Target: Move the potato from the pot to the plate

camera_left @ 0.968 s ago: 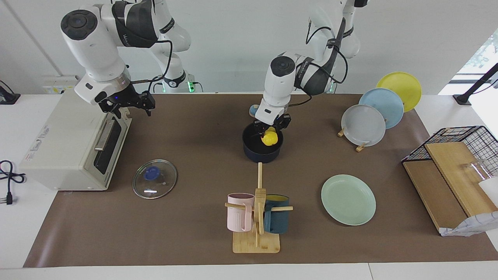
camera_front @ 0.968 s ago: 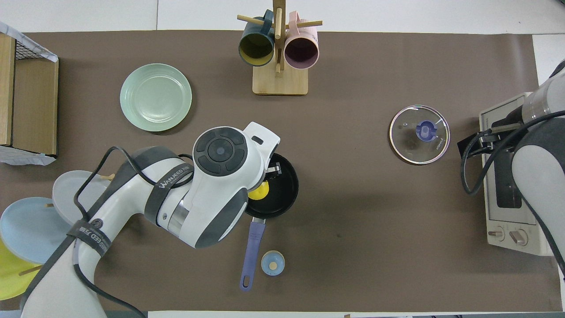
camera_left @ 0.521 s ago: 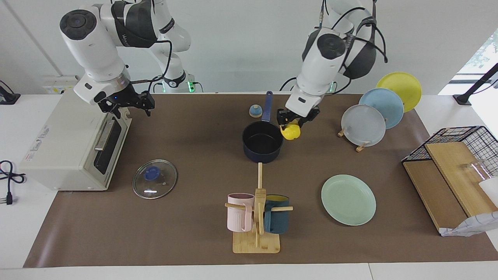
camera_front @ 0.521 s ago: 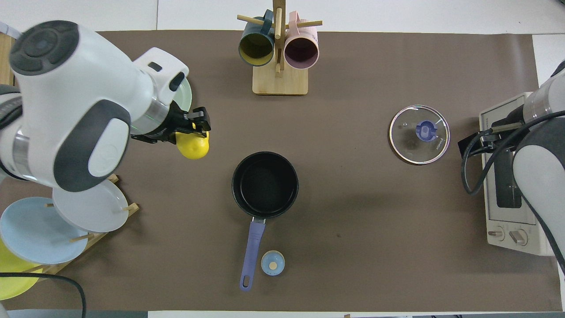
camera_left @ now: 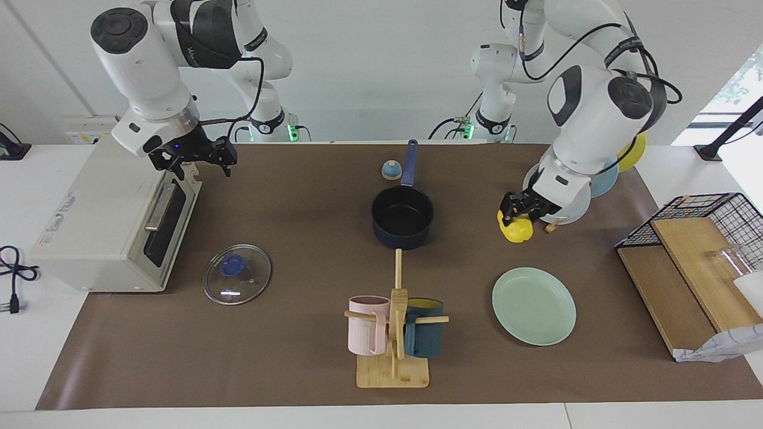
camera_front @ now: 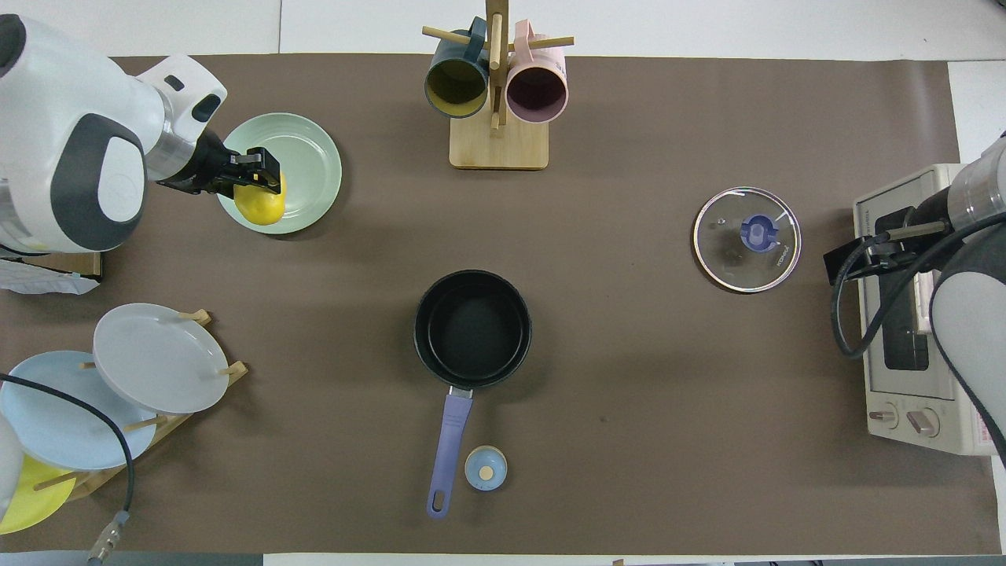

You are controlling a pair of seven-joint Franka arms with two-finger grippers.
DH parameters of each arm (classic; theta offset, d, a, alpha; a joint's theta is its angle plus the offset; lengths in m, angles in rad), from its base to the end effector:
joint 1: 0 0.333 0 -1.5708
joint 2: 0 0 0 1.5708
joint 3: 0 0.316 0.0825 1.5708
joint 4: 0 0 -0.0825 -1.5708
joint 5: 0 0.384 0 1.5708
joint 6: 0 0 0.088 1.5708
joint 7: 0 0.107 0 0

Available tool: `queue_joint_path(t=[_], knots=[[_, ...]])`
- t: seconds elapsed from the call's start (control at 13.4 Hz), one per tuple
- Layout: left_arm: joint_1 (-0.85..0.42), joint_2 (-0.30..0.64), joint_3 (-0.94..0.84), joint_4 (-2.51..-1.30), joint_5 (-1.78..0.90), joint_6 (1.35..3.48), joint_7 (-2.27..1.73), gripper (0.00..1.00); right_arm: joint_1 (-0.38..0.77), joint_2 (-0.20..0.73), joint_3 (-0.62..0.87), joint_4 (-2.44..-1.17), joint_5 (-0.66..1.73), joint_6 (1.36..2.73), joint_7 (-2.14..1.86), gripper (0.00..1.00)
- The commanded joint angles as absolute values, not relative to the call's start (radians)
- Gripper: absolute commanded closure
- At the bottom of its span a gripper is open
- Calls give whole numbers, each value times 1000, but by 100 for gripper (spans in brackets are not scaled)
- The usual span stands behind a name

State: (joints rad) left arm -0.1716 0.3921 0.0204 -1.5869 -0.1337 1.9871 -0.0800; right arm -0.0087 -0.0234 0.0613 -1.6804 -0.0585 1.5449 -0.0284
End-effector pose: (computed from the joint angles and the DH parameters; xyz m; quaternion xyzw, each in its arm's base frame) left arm 0.6621 -0.1109 0.4110 0.9983 -0.0096 -0.0025 0.0574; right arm 0.5398 0.0224 0.5840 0.9971 0.0412 -0.0557 0.0306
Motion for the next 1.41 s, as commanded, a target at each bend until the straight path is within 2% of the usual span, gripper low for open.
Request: queue_joint_path(t=[0.0,0.37,0.52,0.67,0.82,1.04,1.34], knots=[[-161,471,12,-1569,-101,2073,-49,100,-26,-34,75,-1683,-35,1537,12,0],[-167,485,14,-1643,-101,2155,-46,100,-31,-31,71,-1669,15,1516,11,0],[-166,485,14,-1643,-101,2160,-35,100,-31,-8,69,-1608,-1,1464,14,0],[-166,485,14,-1643,-101,2157,-34,100,-31,-5,69,-1606,-6,1454,12,0],[-169,479,18,-1628,-100,2140,-37,1,-31,-5,69,-1591,9,1421,12,0],[-146,405,18,-1603,-94,2056,-43,0,-31,-18,68,-1589,8,1428,14,0],[-133,247,46,-1600,-97,1880,-107,0,-43,-5,63,-1554,0,1428,12,0]])
